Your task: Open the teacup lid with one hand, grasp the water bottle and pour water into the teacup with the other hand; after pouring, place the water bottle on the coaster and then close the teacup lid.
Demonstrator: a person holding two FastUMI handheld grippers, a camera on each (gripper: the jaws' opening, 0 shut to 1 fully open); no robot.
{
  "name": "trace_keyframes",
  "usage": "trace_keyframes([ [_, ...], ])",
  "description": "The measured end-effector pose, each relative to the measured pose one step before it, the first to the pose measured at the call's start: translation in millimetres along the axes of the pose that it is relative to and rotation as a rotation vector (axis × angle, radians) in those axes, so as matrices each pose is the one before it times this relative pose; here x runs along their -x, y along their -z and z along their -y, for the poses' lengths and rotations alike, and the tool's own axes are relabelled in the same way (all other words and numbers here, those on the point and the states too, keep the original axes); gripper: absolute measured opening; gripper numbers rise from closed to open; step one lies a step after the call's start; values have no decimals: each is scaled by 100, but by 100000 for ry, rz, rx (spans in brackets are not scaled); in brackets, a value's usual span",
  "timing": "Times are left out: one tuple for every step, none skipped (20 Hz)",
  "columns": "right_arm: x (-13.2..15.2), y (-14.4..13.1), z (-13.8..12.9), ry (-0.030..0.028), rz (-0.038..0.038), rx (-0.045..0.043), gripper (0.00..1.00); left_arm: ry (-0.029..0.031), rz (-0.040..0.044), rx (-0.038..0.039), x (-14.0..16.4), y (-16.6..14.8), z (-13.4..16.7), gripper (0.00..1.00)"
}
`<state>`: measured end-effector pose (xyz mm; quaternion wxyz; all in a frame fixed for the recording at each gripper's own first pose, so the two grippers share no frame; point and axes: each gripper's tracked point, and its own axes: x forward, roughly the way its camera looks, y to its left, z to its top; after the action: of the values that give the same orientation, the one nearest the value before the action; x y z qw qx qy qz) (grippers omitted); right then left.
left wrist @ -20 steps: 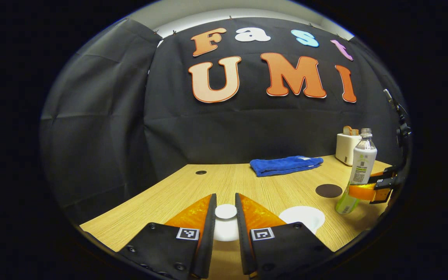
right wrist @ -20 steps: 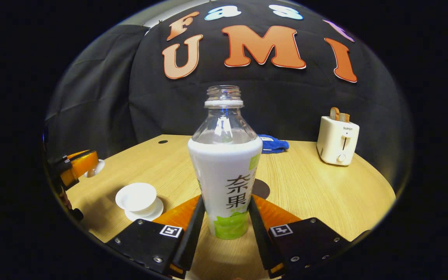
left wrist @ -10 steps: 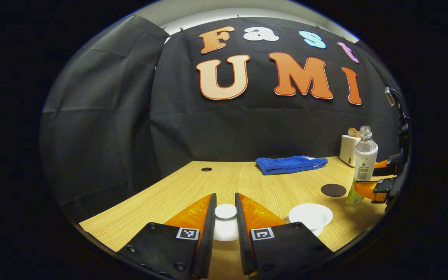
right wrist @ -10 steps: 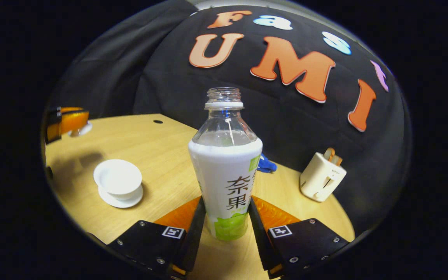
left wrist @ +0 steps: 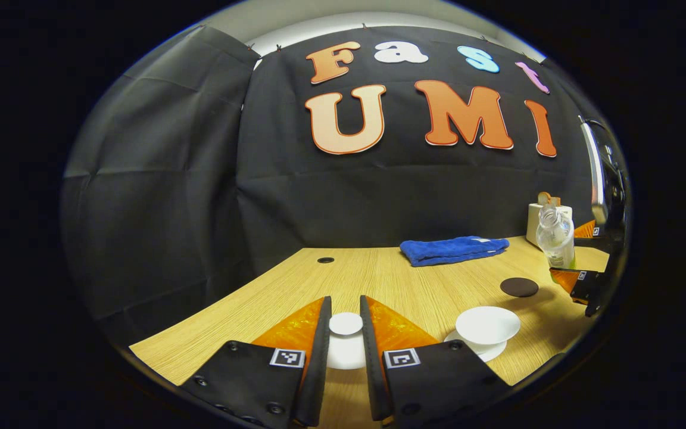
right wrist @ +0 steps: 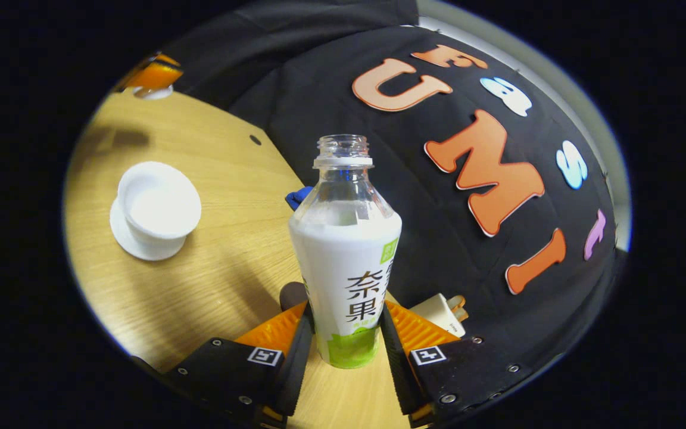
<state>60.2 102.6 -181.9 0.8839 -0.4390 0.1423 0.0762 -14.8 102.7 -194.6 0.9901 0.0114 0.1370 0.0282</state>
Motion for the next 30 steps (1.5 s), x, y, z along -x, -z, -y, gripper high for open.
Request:
trace_keyframes([
  [39, -354, 223, 2024, 1312, 5902, 64, -139, -185, -31, 36, 54, -101, 34],
  [-20, -20, 41, 1037, 961, 5704, 68, -53, 15, 94, -19, 50, -104, 34],
  [-23, -15, 146, 921, 915, 5121, 64, 126, -51, 41, 23, 32, -67, 34],
  [-183, 38, 82, 742, 524, 4383, 64, 148, 45, 46, 90, -106, -62, 34],
  [-76, 12, 140, 253, 445, 2946, 64, 85, 27, -84, 42, 82, -89, 34],
  [-151, 116, 27, -193, 450, 2744, 64, -9, 75, -119, -44, 48, 55, 34],
  [-58, -41, 84, 154, 546, 2677, 64, -8, 86, -26, 90, -9, -26, 32],
  [25, 10, 135, 660, 582, 2953, 64, 120, 91, 134, -29, 8, -64, 32],
  [-8, -86, 248, 1162, 425, 3137, 64, 144, 3, 204, 133, -103, -115, 34],
  [-37, -228, 146, 1329, 552, 3281, 64, 32, 140, 146, 51, -67, -81, 34],
  [-117, -149, 247, 1490, 525, 3696, 64, 7, 0, 79, 74, 13, -154, 34],
  [-151, -200, 252, 1663, 644, 3721, 64, -174, -66, -2, 57, 34, -170, 34],
  [-102, 93, 237, 1234, 385, 3183, 64, -75, -8, 89, 10, 42, -115, 34],
  [106, 37, -50, 457, 556, 2407, 64, -156, 47, 113, 37, 49, -111, 34],
  [10, -104, -137, -339, 1182, 2126, 64, -135, 74, 78, -35, 3, -113, 34],
  [81, -215, 48, -731, 1353, 1815, 64, -217, 153, -39, 99, -137, -240, 34],
  [-33, -48, 87, -468, 987, 1884, 64, -150, 141, 27, 95, -34, -165, 34],
  [-65, -85, 227, 4, 542, 2177, 64, -98, 99, 24, -8, -24, -117, 34],
  [-124, 92, 251, 478, 82, 2172, 60, -58, 154, -74, 147, 4, -117, 34],
  [-162, -164, -47, 551, 191, 2002, 67, 38, 110, -195, 82, -36, -38, 34],
  [145, -120, 75, 536, 189, 1850, 64, -152, 25, -199, 12, 15, -148, 34],
  [54, -56, 151, 700, 336, 2184, 64, -35, -14, -96, -8, -6, -170, 34],
  [166, -183, 177, 962, 401, 2381, 64, -88, 34, 123, 73, -53, -120, 34],
  [95, -154, 110, 877, 430, 2056, 64, 128, -107, 278, 0, 54, -61, 34],
  [113, -122, -29, 329, 555, 1221, 64, 78, -23, 288, 80, 59, -31, 34],
  [-41, 42, 61, -35, 669, 785, 64, 122, -119, 185, -1, 36, -83, 34],
  [-30, -64, 93, 334, 956, 929, 64, 130, -160, 77, 82, 72, -39, 34],
  [-66, 103, 87, 499, 449, 1315, 64, 110, -114, 93, -74, 77, 26, 34],
  [-20, -19, 10, 536, 416, 1195, 64, 124, -177, 83, -86, 1, -14, 34],
  [84, -120, 79, 356, 275, 869, 64, 55, -6, 89, -12, -19, -21, 34],
])
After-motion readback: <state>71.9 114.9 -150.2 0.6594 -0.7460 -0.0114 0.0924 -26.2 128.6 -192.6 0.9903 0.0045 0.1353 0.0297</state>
